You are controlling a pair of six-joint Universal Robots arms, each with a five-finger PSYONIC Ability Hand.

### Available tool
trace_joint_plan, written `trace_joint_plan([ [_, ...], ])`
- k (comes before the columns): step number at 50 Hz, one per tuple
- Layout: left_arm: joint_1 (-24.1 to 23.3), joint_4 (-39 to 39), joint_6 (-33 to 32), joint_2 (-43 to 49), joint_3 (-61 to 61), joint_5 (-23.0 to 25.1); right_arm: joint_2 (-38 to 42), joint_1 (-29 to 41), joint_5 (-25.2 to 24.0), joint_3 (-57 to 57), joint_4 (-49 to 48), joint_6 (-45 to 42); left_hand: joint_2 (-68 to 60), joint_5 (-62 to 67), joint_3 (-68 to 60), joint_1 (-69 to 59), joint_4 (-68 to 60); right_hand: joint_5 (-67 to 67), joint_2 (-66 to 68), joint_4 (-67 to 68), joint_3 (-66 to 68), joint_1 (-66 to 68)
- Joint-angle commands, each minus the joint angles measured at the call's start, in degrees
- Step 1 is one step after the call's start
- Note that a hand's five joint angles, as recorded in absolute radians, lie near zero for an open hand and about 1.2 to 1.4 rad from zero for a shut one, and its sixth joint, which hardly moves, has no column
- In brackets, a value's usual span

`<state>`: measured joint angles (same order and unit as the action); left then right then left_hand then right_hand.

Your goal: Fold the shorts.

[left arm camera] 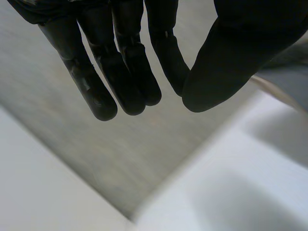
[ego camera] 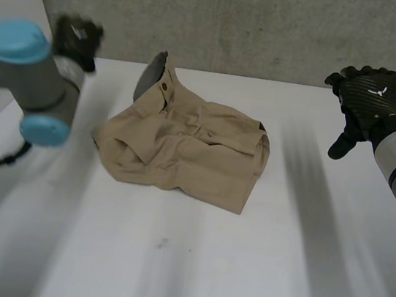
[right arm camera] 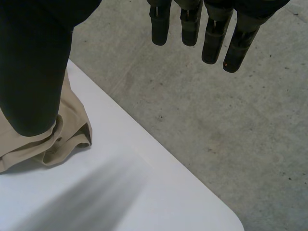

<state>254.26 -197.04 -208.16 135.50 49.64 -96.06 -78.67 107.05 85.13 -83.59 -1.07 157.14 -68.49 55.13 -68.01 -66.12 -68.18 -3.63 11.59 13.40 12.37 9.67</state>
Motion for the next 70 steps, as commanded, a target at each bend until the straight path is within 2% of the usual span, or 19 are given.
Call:
trace_joint_plan([
  [1,-0.2,-10.5,0.4,-9.2,-2.4,-1.9,-0.7,0.2,0.1,0.0,0.0,0.0,-11.5,14.9,-12.0,-13.9,-11.8,3.6,-1.6,-3.4,-2.4,0.3],
  [5,-2.9,-10.6,2.0,-11.7,-1.0,-1.8,-1.5,0.2,0.1,-0.1,0.1,0.0,-11.5,14.9,-12.0,-13.9,-11.8,3.6,-1.6,-3.4,-2.4,0.3],
  [8,-4.3,-9.9,3.6,-11.7,4.2,-1.2,-1.7,0.2,0.0,-0.2,0.1,0.1,-11.5,14.9,-12.0,-13.9,-11.8,3.6,-1.6,-3.4,-2.4,0.3],
  [9,-4.3,-9.7,4.1,-11.7,8.5,-0.7,-1.7,0.2,0.0,-0.3,0.1,0.1,18.4,-15.1,18.0,16.1,18.1,3.6,-1.6,-3.4,-2.4,0.3],
  [11,-4.4,-9.5,4.2,-11.4,12.0,0.1,-1.7,0.2,-0.1,-0.3,0.1,0.1,37.5,-34.1,37.0,35.1,37.2,3.6,-1.6,-3.4,-2.4,0.3],
  [15,-4.1,-8.9,4.6,-9.5,16.7,1.8,-1.7,0.1,-0.1,-0.3,0.1,0.1,42.8,-39.4,42.3,40.4,42.5,3.6,-1.6,-3.4,-2.4,0.3],
  [17,-3.3,-7.1,5.7,-6.4,17.8,1.9,-1.6,0.1,-0.1,-0.3,0.1,0.1,51.5,-48.1,51.0,49.1,51.2,3.6,-1.6,-3.4,-2.4,0.3],
  [24,1.0,2.4,12.8,-1.1,15.7,3.6,-1.3,0.2,-0.1,-0.7,0.0,0.1,54.9,-51.6,54.4,52.5,54.6,3.6,-1.6,-3.4,-2.4,0.3],
  [30,2.1,6.0,15.7,2.9,12.9,5.7,-1.2,0.2,-0.1,-0.8,0.0,0.0,56.1,-52.7,55.6,53.7,55.8,3.6,-1.6,-3.4,-2.4,0.3],
  [33,3.1,8.1,15.8,4.9,11.8,6.8,-1.1,0.1,-0.1,-0.8,0.0,0.0,55.6,-52.2,55.1,53.2,55.3,3.6,-1.6,-3.4,-2.4,0.3],
  [40,3.9,14.1,17.7,7.0,9.0,13.7,-0.3,0.1,-0.1,-0.8,-0.1,0.0,47.5,-44.2,47.0,45.1,47.2,3.6,-1.6,-3.4,-2.4,0.3],
  [45,4.5,14.8,19.6,7.1,7.7,14.5,0.1,0.1,-0.1,-0.8,-0.4,0.0,44.7,-41.3,44.2,42.3,44.3,3.6,-1.6,-3.4,-2.4,0.3],
  [49,4.5,14.8,20.0,7.3,7.2,14.7,0.2,0.1,-0.1,-1.1,-0.9,-0.1,37.3,-33.9,36.8,34.9,37.0,3.6,-1.6,-3.4,-2.4,0.3],
  [51,4.5,14.8,20.0,7.5,7.1,14.8,0.4,0.1,-0.1,-1.1,-0.9,-0.1,29.4,-26.0,28.9,27.0,29.1,3.6,-1.6,-3.4,-2.4,0.3],
  [57,4.3,15.1,20.0,8.0,6.8,14.9,0.5,0.1,-0.1,-1.2,-1.0,-0.1,6.7,-3.3,6.2,4.3,6.4,3.6,-1.6,-3.4,-2.4,0.3],
  [59,4.3,15.1,20.0,8.1,6.7,14.9,0.5,0.1,-0.1,-1.2,-1.0,-0.1,-8.3,11.6,-8.8,-10.6,-8.6,3.6,-1.6,-3.4,-2.4,0.3],
  [60,4.2,15.1,20.0,8.1,6.6,14.9,0.5,0.1,-0.1,-1.2,-1.0,-0.1,-11.5,14.8,-12.0,-13.8,-11.8,3.6,-1.6,-3.4,-2.4,0.3],
  [67,4.3,14.0,20.0,6.5,2.2,12.1,0.5,0.1,-0.1,-1.3,-1.0,-0.1,-11.5,14.9,-12.0,-13.9,-11.8,3.6,-1.6,-3.4,-2.4,0.3],
  [70,4.6,12.5,20.1,2.3,-2.3,6.7,0.5,0.1,-0.1,-1.3,-0.9,-0.1,-11.5,14.9,-12.0,-13.9,-11.8,3.6,-1.6,-3.4,-2.4,0.3],
])
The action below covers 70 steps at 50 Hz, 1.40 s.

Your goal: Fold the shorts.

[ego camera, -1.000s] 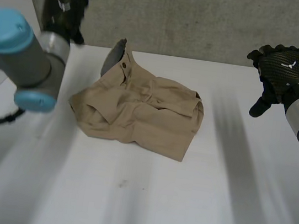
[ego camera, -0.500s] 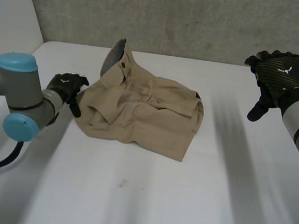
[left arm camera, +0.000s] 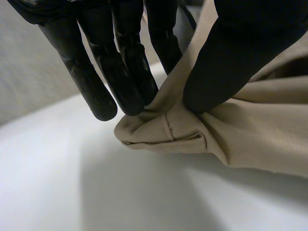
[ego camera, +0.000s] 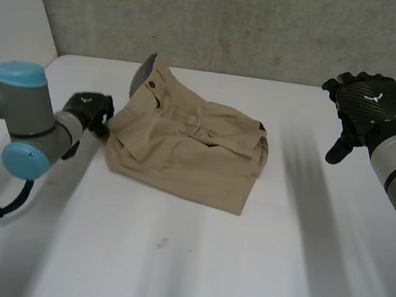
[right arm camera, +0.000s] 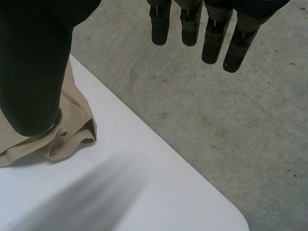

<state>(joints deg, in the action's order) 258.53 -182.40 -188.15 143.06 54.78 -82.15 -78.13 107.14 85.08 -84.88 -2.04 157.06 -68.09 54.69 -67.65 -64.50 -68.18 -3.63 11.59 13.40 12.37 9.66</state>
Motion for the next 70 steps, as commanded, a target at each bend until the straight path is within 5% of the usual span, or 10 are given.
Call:
trace_joint_plan([
  [1,0.4,-2.9,0.1,-6.4,-8.4,-8.8,-0.1,0.0,0.0,0.0,0.1,0.0,-11.9,15.3,-12.3,-15.5,-11.8,3.6,-1.6,-3.4,-2.4,0.3],
  [10,-6.4,-16.1,1.2,-17.9,-12.5,-13.3,-1.0,0.1,0.3,0.1,0.1,0.1,-11.9,15.3,-12.3,-15.5,-11.8,3.6,-1.6,-3.4,-2.4,0.3],
  [22,-29.7,-18.0,1.2,-12.7,-10.1,-5.3,-4.8,-0.9,1.2,1.2,-0.1,0.4,-11.9,15.3,-12.3,-15.5,-11.8,3.6,-1.6,-3.4,-2.4,0.3],
  [30,-38.5,-17.1,1.2,-8.0,-1.2,-2.5,-6.4,-1.8,3.3,1.8,-2.0,0.3,-11.9,15.3,-12.3,-15.5,-11.8,3.6,-1.6,-3.4,-2.4,0.3],
  [32,-41.4,-17.6,0.9,-8.4,5.8,-1.0,-6.4,-3.2,3.3,1.7,-3.0,0.4,27.6,-24.2,27.2,24.0,27.7,3.6,-1.6,-3.4,-2.4,0.3],
  [34,-42.5,-17.9,0.5,-9.1,8.3,-0.6,-6.4,-3.8,3.0,1.6,-3.2,0.4,46.9,-43.5,46.4,43.3,46.9,3.6,-1.6,-3.4,-2.4,0.3],
  [39,-41.4,-17.5,0.4,-14.8,10.9,-1.1,-5.8,-3.9,2.3,1.6,-2.9,0.2,55.7,-52.3,55.3,52.1,55.8,3.6,-1.6,-3.4,-2.4,0.3],
  [43,-33.7,-16.1,0.2,-18.0,14.3,-1.8,-5.4,-3.6,0.7,1.5,-2.6,-1.0,55.5,-52.1,55.1,51.9,55.6,3.6,-1.6,-3.4,-2.4,0.3],
  [56,-24.0,-1.8,0.8,-34.6,34.3,-10.4,-4.9,-3.6,-14.0,-6.4,9.0,-11.7,53.3,-49.9,52.9,49.7,53.4,3.6,-1.6,-3.4,-2.4,0.3],
  [70,-24.4,4.7,7.8,-40.5,52.0,-21.8,5.6,-3.6,-17.8,-12.6,3.4,-19.4,51.7,-48.3,51.2,48.1,51.7,-7.4,9.4,7.6,8.6,11.3],
])
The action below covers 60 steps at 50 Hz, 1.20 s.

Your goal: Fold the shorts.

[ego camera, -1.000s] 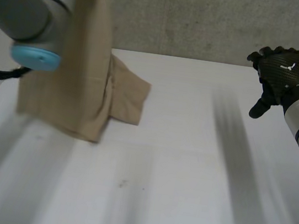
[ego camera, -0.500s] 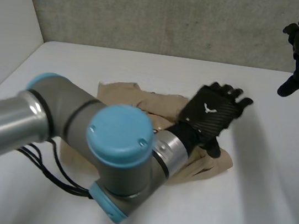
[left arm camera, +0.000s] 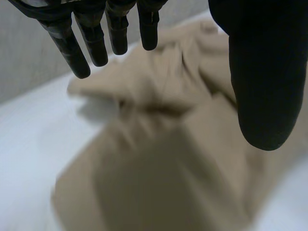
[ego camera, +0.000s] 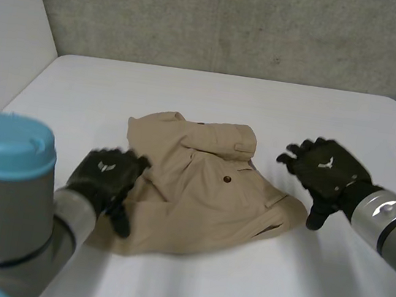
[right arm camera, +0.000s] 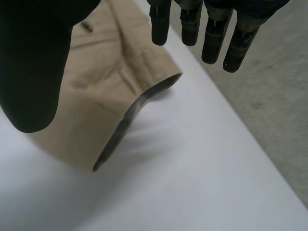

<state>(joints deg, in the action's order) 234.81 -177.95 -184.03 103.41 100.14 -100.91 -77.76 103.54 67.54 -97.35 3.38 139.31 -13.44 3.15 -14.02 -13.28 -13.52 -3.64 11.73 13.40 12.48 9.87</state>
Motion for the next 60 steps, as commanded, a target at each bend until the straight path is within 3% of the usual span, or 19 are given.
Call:
trace_joint_plan([
  [1,-0.8,0.1,3.9,-0.7,7.1,-3.1,5.7,0.1,-0.2,-0.1,-2.1,-1.7,-3.0,3.3,-2.4,-3.2,-2.9,-9.2,11.1,9.4,10.4,13.0],
  [6,-0.8,-0.3,4.1,-0.2,8.5,-3.2,8.4,0.1,-0.3,-0.1,-4.9,-1.6,-3.0,3.3,-2.4,-3.2,-2.9,-23.5,25.4,23.7,24.6,27.3],
  [10,-0.5,-2.5,3.9,-0.1,9.5,-3.2,9.2,0.1,-0.3,-0.2,-8.9,-0.6,-4.3,4.6,-3.8,-4.5,-4.3,-65.5,67.4,65.7,66.6,69.3],
  [11,-0.4,-3.1,3.9,-0.1,9.6,-3.2,9.2,0.1,-0.2,-0.4,-10.6,-0.2,-5.3,5.6,-4.8,-5.5,-5.3,-66.4,68.3,66.6,67.5,70.1],
  [29,2.3,-10.0,3.1,4.9,9.4,-3.3,8.8,0.3,1.6,-0.4,-11.9,17.8,-8.4,8.7,-7.8,-8.5,-8.3,-66.4,68.3,66.6,67.5,70.1],
  [38,3.2,-10.4,1.1,5.2,9.7,-3.3,8.8,2.0,8.0,0.8,-11.6,23.0,-10.2,10.5,-9.7,-10.4,-10.1,-66.4,68.3,66.6,67.5,70.1],
  [44,3.2,-11.2,0.4,5.2,9.9,-3.3,8.9,3.3,8.0,0.9,-11.0,22.5,-19.1,19.4,-18.6,-19.3,-19.0,-66.4,68.3,66.6,67.5,70.1],
  [45,3.2,-11.4,0.3,5.2,9.9,-3.3,8.7,3.3,7.5,0.9,-10.2,22.3,-21.3,21.6,-20.7,-21.5,-21.2,-61.1,63.0,61.3,62.3,64.9],
  [50,4.3,-14.9,0.3,5.3,9.9,-3.2,7.8,3.2,6.1,1.2,-6.3,18.6,-51.2,51.5,-50.6,-51.3,-51.1,-37.9,39.8,38.1,39.0,41.6],
  [54,4.9,-17.4,0.1,5.5,9.6,-3.2,6.8,3.0,5.1,0.8,-4.1,10.6,-66.4,66.6,-65.8,-66.5,-66.3,-29.8,31.7,30.0,30.9,33.5],
  [60,6.5,-18.8,-2.2,6.8,8.4,-2.9,7.0,3.4,5.0,0.2,-2.9,4.3,-66.6,66.8,-66.0,-66.7,-66.5,-23.5,25.4,23.8,24.7,27.3],
])
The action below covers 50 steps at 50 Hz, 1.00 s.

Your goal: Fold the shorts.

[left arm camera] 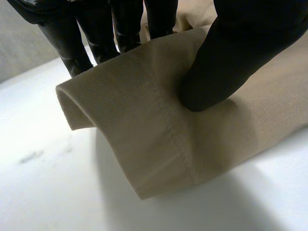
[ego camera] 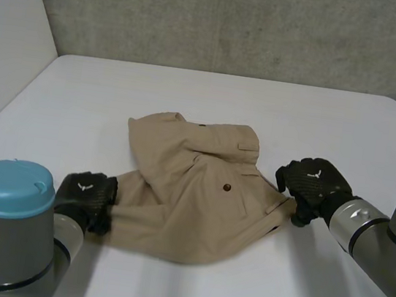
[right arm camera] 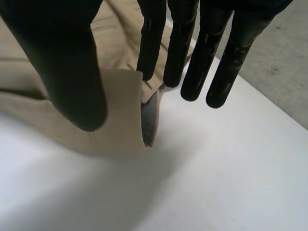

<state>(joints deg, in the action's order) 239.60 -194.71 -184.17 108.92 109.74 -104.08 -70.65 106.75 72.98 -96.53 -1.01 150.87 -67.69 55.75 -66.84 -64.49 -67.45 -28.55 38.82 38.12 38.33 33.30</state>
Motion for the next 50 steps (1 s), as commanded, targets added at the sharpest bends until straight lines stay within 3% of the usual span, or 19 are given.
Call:
trace_joint_plan([
  [1,1.9,-2.1,-2.4,1.5,-1.5,0.3,0.2,0.2,-0.6,-0.8,1.5,-7.8,-12.3,14.2,-13.2,-15.5,-12.6,2.2,-2.5,-1.8,-2.0,3.0],
  [8,4.0,-2.1,-3.5,1.7,-1.8,0.7,2.4,0.5,-0.8,-1.0,-0.7,-7.6,-12.3,14.2,-13.2,-15.5,-12.6,-3.1,2.9,3.6,3.4,8.4],
  [12,4.0,-1.8,-3.5,1.4,-1.9,1.2,3.2,1.2,-0.9,-0.9,-3.6,-7.5,-12.3,14.2,-13.2,-15.5,-12.6,-39.5,39.3,40.0,39.8,44.8],
  [13,3.9,-1.5,-3.6,1.1,-2.1,1.5,3.4,1.4,-0.8,-0.8,-4.4,-7.4,-12.3,14.2,-13.2,-15.5,-12.6,-41.4,41.2,41.9,41.7,46.7],
  [21,2.7,6.6,-3.6,-5.8,-4.4,2.2,0.1,2.4,0.1,-0.2,-3.9,-4.9,-12.3,14.2,-13.2,-15.5,-12.6,-41.4,41.2,41.9,41.7,46.7],
  [29,0.7,20.9,-3.2,-20.6,-14.4,7.4,-16.3,2.3,-0.2,4.2,2.4,3.5,-12.3,14.2,-13.2,-15.5,-12.6,-41.4,41.2,41.9,41.7,46.7],
  [37,0.9,29.2,-3.0,-33.3,-29.9,10.9,-29.7,2.1,0.0,14.0,9.4,12.4,-12.3,14.2,-13.2,-15.5,-12.6,-41.4,41.2,41.9,41.7,46.7],
  [44,1.0,32.9,-2.9,-35.4,-41.3,11.0,-32.3,2.0,0.6,21.6,11.5,18.8,-12.3,14.2,-13.2,-15.5,-12.6,-41.4,41.2,41.9,41.7,46.7],
  [50,1.0,32.9,-2.7,-31.9,-41.2,11.0,-31.8,1.4,1.6,22.6,12.0,19.0,-12.3,14.2,-13.2,-15.5,-12.6,-41.4,41.2,41.9,41.7,46.7],
])
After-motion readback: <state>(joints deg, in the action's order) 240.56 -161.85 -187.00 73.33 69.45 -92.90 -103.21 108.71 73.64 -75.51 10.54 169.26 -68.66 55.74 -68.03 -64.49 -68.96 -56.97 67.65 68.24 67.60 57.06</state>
